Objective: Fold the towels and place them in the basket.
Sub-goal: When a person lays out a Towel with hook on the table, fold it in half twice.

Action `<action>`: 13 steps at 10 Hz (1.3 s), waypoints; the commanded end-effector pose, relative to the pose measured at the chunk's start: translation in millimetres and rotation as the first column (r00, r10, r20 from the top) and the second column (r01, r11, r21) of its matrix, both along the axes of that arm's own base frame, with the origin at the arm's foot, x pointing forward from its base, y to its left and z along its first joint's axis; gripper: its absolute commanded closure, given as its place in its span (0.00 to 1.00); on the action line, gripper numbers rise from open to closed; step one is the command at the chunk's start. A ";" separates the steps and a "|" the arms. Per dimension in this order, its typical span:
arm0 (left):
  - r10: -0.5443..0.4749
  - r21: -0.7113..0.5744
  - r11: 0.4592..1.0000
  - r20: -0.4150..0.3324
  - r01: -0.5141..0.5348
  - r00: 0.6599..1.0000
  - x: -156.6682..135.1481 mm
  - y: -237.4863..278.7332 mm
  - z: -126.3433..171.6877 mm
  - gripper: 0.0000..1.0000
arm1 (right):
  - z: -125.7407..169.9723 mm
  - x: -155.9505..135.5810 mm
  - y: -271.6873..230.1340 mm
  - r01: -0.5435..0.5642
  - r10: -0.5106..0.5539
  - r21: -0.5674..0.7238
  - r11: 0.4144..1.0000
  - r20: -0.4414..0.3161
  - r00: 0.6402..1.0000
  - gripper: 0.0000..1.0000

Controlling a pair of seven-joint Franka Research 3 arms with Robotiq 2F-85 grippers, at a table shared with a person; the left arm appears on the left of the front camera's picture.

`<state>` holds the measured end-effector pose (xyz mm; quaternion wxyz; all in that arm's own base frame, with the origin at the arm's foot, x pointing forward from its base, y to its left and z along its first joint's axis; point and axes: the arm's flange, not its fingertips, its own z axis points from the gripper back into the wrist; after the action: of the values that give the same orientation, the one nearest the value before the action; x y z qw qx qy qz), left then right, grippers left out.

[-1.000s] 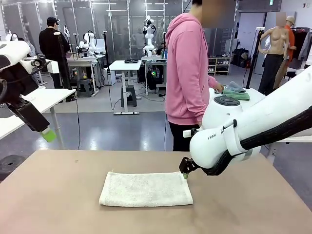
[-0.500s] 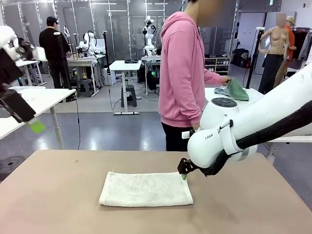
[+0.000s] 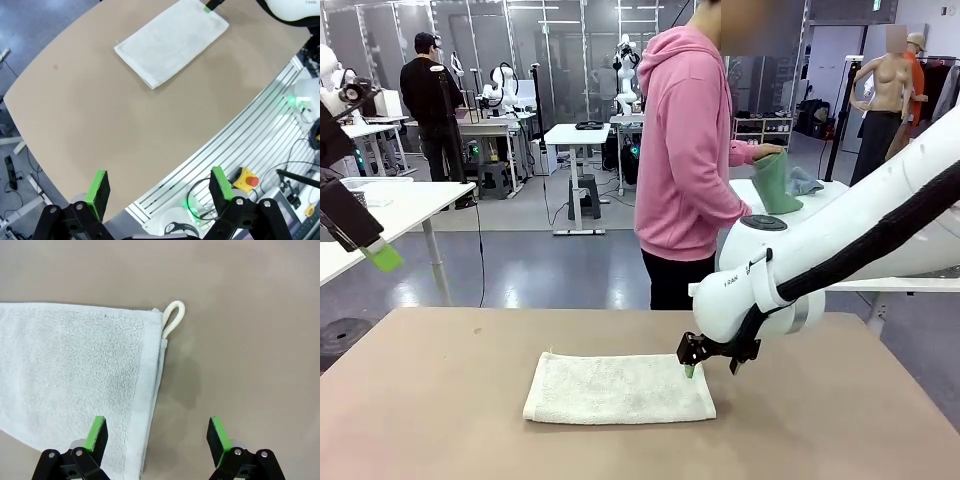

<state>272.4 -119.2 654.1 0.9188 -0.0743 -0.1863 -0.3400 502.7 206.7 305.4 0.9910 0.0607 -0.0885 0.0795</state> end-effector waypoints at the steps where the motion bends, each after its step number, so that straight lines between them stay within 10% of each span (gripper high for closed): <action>1: -0.003 -0.002 1.000 0.018 0.003 1.000 2.4 -1.3 -1.1 0.00 | -5.7 10.0 11.0 0.061 -0.061 -0.008 0.998 -0.025 0.998 0.00; 5: -0.003 -0.002 1.000 0.018 0.003 1.000 2.4 -1.3 -1.1 0.00 | -17.4 9.5 16.4 0.060 -0.061 -0.027 0.998 -0.057 0.996 0.09; 6: -0.003 -0.002 1.000 0.018 0.003 1.000 2.4 -1.3 -1.1 0.00 | -19.5 9.1 17.7 0.062 -0.064 -0.033 0.998 -0.059 0.996 0.27; 7: -0.003 -0.002 1.000 0.018 0.003 1.000 2.4 -1.3 -1.1 0.00 | -20.1 8.6 17.9 0.064 -0.066 -0.036 0.997 -0.061 0.996 0.66; 9: -0.003 -0.002 1.000 0.018 0.003 1.000 2.4 -1.3 -1.1 0.00 | -20.9 7.4 17.0 0.074 -0.077 -0.041 0.996 -0.069 0.995 1.00; 13: -0.003 -0.002 1.000 0.018 0.003 1.000 2.4 -1.3 -1.1 0.00 | -22.8 6.4 20.9 0.081 -0.084 -0.047 0.996 -0.086 0.993 1.00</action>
<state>274.1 -119.8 653.0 0.9191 -0.0744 -0.1851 -0.3399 509.1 221.5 293.5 0.9952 0.0562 -0.0568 0.0559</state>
